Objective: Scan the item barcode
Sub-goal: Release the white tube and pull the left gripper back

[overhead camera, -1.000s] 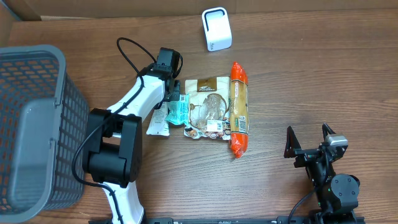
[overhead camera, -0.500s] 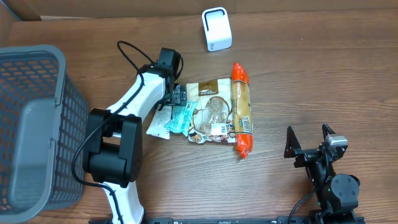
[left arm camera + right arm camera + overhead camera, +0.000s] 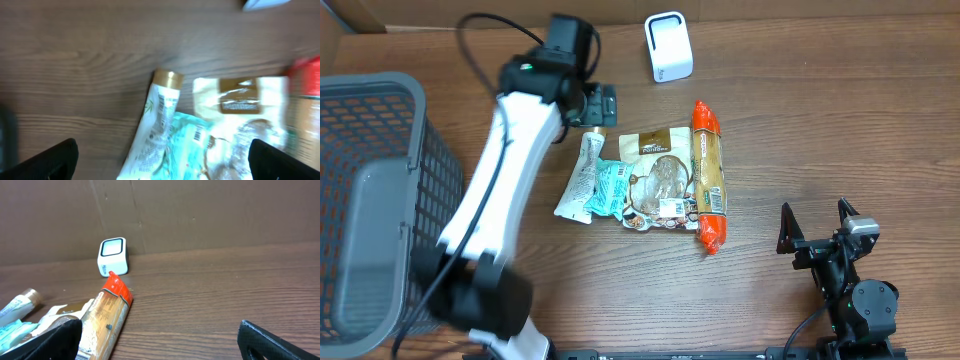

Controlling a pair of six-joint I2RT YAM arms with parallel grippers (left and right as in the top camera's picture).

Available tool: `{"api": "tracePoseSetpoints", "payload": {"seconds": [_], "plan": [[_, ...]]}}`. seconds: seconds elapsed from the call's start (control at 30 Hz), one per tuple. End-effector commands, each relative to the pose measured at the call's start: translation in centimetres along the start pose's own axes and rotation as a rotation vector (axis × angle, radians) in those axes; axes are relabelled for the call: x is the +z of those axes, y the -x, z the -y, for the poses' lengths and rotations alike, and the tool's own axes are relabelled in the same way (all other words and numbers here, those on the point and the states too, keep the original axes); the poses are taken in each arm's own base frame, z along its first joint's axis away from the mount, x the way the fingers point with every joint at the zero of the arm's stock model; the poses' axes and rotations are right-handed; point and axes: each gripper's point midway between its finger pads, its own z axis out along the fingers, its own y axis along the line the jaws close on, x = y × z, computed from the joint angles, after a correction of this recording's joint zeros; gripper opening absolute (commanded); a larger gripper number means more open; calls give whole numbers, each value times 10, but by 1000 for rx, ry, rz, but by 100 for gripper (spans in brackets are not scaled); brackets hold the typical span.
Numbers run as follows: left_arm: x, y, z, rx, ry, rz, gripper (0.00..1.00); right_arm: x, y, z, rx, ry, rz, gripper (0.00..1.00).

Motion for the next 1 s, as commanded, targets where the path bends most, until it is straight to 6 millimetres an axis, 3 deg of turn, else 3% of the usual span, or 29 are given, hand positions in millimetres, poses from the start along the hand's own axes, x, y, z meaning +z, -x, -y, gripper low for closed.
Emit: {"api": "tracePoseSetpoints", "payload": {"seconds": [0.0,0.3,0.5,0.6,0.77,0.97], "plan": [[-60,0,2,-14,-68,87,100,1,-3,0,-7,-3,-3,100],[-155,-55,-30,-13,-72,142,100,1,-3,0,-7,-3,-3,100],[-190,-88,-40,-31,-112,195,100,1,-3,1,-7,-7,-3,100],[-192,-108,-43,-44,-132,195,100,1,-3,1,-7,-7,-3,100],[-176,-141,-50,-59,-128,157,100,1,-2,1,-7,-7,1,100],[-162,-156,-52,-106,-127,136,100,0,-4,-8,12,46,-8,100]]}}
